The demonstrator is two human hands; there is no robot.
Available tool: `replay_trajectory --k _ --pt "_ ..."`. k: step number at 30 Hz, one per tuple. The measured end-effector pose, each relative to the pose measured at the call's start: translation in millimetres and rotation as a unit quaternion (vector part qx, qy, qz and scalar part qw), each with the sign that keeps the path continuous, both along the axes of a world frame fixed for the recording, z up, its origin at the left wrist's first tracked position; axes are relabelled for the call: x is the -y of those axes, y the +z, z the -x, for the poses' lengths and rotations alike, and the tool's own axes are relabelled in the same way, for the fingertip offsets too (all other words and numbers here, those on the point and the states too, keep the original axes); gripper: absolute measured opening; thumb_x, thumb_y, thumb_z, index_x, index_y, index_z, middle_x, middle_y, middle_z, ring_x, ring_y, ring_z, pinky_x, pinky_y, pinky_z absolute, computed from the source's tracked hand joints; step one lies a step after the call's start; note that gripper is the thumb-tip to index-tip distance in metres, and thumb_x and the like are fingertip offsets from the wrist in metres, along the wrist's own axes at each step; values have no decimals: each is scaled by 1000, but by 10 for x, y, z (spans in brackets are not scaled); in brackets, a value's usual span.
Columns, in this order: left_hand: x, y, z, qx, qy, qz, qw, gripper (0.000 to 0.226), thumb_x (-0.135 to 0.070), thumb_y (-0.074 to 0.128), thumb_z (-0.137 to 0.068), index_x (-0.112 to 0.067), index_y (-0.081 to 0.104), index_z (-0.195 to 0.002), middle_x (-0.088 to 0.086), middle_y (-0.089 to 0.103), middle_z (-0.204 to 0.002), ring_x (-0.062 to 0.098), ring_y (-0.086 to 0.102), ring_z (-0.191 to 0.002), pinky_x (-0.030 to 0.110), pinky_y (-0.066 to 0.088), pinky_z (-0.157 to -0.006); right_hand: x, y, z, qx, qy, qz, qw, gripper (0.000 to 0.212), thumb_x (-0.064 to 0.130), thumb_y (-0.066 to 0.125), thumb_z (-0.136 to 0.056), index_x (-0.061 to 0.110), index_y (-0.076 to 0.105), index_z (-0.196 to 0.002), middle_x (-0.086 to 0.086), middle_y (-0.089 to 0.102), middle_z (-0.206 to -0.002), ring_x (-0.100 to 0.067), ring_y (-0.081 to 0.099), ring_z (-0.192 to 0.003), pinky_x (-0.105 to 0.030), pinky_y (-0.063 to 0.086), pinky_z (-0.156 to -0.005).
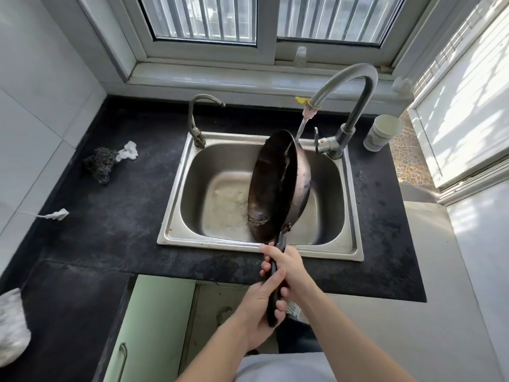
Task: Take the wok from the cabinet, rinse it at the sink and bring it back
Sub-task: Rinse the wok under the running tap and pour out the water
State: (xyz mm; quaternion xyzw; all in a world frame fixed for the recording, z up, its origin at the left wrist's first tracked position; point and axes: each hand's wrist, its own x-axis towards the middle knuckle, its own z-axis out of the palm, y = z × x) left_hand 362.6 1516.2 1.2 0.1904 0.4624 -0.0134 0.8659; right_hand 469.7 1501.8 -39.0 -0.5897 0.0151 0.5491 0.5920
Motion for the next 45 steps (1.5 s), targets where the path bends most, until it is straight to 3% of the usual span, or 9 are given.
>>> replay_trajectory --k 4,14,22,24,29,31,34,37,45 --pt "15 -25 -20 36 32 36 998 29 -36 73 -76 -15 54 -76 -4 40 -50 3 34 -33 14 24 -30 -5 -1 -5 -14 47 -25 998 29 12 67 -94 11 52 -69 -2 51 -55 -13 52 -46 -28 51 -48" --pt "99 -132 88 -106 -47 -223 968 32 -28 65 -92 -2 54 -77 5 46 -48 15 40 -35 22 34 -35 57 -186 30 -76 132 27 988 22 11 75 -88 8 57 -75 -6 60 -65 -22 61 -59 -34 54 -63" --pt "100 -259 107 -136 -64 -274 950 32 -29 59 -95 -3 56 -78 5 47 -49 17 40 -36 24 35 -36 8 -165 -63 -19 200 78 977 24 20 78 -86 1 65 -90 -15 75 -82 -26 74 -76 -37 60 -74" --pt "70 -288 61 -140 -64 -282 947 32 -30 60 -95 -3 57 -79 6 47 -49 18 41 -36 25 36 -37 13 -180 -113 12 212 87 973 29 26 78 -87 1 66 -96 -15 78 -89 -25 75 -77 -37 60 -73" --pt "76 -364 35 -138 -70 -299 942 32 -33 62 -93 -3 60 -82 7 48 -49 19 43 -36 27 37 -37 62 -241 -214 79 252 113 958 52 44 79 -80 0 70 -105 -14 79 -96 -31 76 -94 -48 59 -90" --pt "80 -399 76 -139 -77 -305 939 32 -33 61 -93 -2 62 -84 7 49 -49 20 43 -36 28 38 -38 50 -259 -210 89 264 116 953 52 45 81 -76 -1 69 -99 -17 78 -94 -28 77 -85 -47 62 -83" --pt "63 -458 126 -142 -96 -320 932 31 -32 58 -95 -3 65 -88 5 48 -47 19 42 -34 27 37 -37 26 -276 -210 106 277 119 948 30 33 80 -84 11 60 -78 -2 68 -65 -10 65 -51 -29 54 -52" --pt "50 -490 136 -143 -103 -327 928 31 -30 58 -96 -1 65 -90 5 48 -47 19 41 -33 26 36 -36 27 -303 -217 113 285 115 945 29 32 78 -86 14 57 -78 4 62 -62 -5 59 -46 -24 48 -50" --pt "18 -526 13 -148 -99 -332 927 31 -31 59 -95 -1 64 -90 7 49 -49 19 42 -35 27 37 -37 49 -245 -262 186 282 118 934 23 36 74 -89 16 64 -83 6 64 -66 -8 63 -58 -26 55 -55"
